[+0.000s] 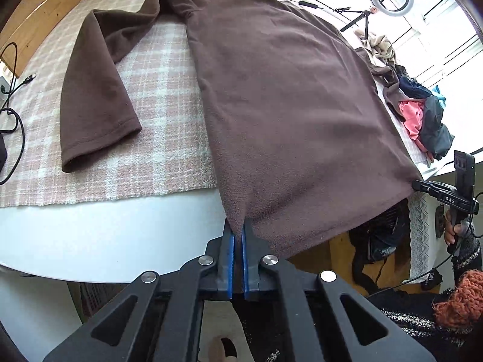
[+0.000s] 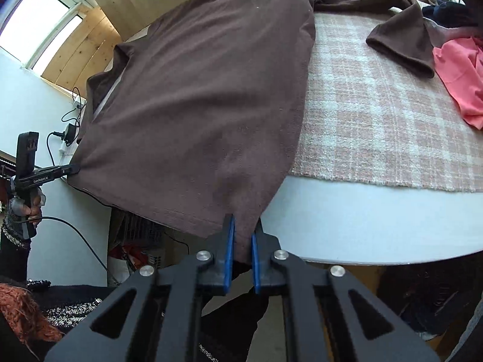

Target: Fold clothes

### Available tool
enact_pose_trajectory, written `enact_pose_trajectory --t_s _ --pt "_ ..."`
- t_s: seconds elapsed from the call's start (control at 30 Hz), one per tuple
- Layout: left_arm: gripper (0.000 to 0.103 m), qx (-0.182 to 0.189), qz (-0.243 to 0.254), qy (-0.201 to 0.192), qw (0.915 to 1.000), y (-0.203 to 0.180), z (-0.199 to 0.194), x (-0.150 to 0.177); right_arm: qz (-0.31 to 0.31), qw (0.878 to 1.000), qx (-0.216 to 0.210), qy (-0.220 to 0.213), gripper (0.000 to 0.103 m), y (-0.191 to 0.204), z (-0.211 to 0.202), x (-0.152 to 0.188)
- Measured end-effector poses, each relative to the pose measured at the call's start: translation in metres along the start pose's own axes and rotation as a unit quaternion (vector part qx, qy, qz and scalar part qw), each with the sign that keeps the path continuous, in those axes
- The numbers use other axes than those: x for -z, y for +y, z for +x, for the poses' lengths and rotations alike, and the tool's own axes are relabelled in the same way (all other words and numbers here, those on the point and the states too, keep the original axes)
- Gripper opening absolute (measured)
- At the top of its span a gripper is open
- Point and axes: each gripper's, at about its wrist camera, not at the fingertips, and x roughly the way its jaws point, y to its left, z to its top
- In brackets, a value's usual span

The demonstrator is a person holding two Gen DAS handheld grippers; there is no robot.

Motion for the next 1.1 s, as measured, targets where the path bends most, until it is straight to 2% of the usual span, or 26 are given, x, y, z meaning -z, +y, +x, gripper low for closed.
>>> enact_pose_trajectory --t_s 0.07,0.13,0.2,0.27,0.33,0.43,0.5,0.57,0.6,0.67,0.77,0.83,0.9,0.93,0.97,1.03,1.1 --pt "0.003 0.004 -0.005 0.013 0.9999 0.004 0.01 0.005 -0.002 1.0 0.013 0.017 0.01 -0.005 0.007 0.007" --pt "0.003 -0.013 0.001 0.043 0.999 0.007 0.031 0.009 -0.009 0.998 0.038 0.038 0.01 -0.007 0.022 0.009" --pt "0.004 -0.018 0.0 0.048 0.9987 0.006 0.039 0.008 -0.018 0.997 0.058 0.052 0.011 -0.006 0.032 0.01" --pt "0.008 -0.025 0.003 0.055 0.9982 0.005 0.041 0.006 -0.028 0.995 0.074 0.057 0.022 -0.003 0.025 0.006" --pt "0.014 -0.039 0.006 0.045 0.9982 0.007 0.026 0.004 -0.038 0.994 0.089 0.06 0.026 -0.001 0.016 0.003" --pt "0.012 -0.049 0.005 0.008 0.9988 0.009 -0.004 -0.004 -0.031 0.997 0.069 0.001 0.028 0.0 -0.015 -0.011" --pt "0.012 -0.036 0.002 -0.021 0.9991 0.006 -0.015 -0.018 -0.037 0.997 0.062 -0.035 0.034 0.003 -0.015 -0.028" --pt "0.012 -0.028 0.009 -0.04 0.9988 -0.005 -0.009 -0.034 -0.048 0.995 0.062 -0.059 0.035 0.006 -0.004 -0.046" --pt "0.012 -0.016 0.019 -0.046 0.9986 -0.013 0.0 -0.042 -0.053 0.995 0.065 -0.058 0.035 0.009 0.008 -0.052" --pt "0.014 -0.009 0.029 -0.035 0.9989 -0.025 0.026 -0.056 -0.064 0.994 0.072 -0.05 0.035 0.014 0.034 -0.064" --pt "0.013 -0.046 0.038 0.004 0.9982 -0.029 0.06 -0.058 -0.082 0.992 0.1 -0.005 0.035 0.014 0.057 -0.061" --pt "0.012 -0.063 0.041 0.001 0.9972 -0.024 0.054 -0.055 -0.085 0.991 0.103 0.013 0.035 0.014 0.05 -0.061" --pt "0.012 -0.104 0.031 -0.013 0.994 -0.014 0.034 -0.053 -0.088 0.99 0.106 0.03 0.035 0.013 0.041 -0.061" --pt "0.012 -0.126 0.027 -0.029 0.9913 -0.007 0.02 -0.051 -0.082 0.992 0.097 0.021 0.035 0.016 0.03 -0.067" --pt "0.015 -0.143 0.02 -0.042 0.9886 0.001 0.007 -0.05 -0.078 0.993 0.083 0.003 0.035 0.022 0.016 -0.078" --pt "0.039 -0.158 0.01 -0.061 0.9855 0.016 -0.01 -0.051 -0.072 0.995 0.054 -0.035 0.035 0.037 -0.012 -0.102" --pt "0.047 -0.163 0.004 -0.074 0.9838 0.032 -0.024 -0.05 -0.082 0.994 0.021 -0.071 0.039 0.063 -0.031 -0.137"
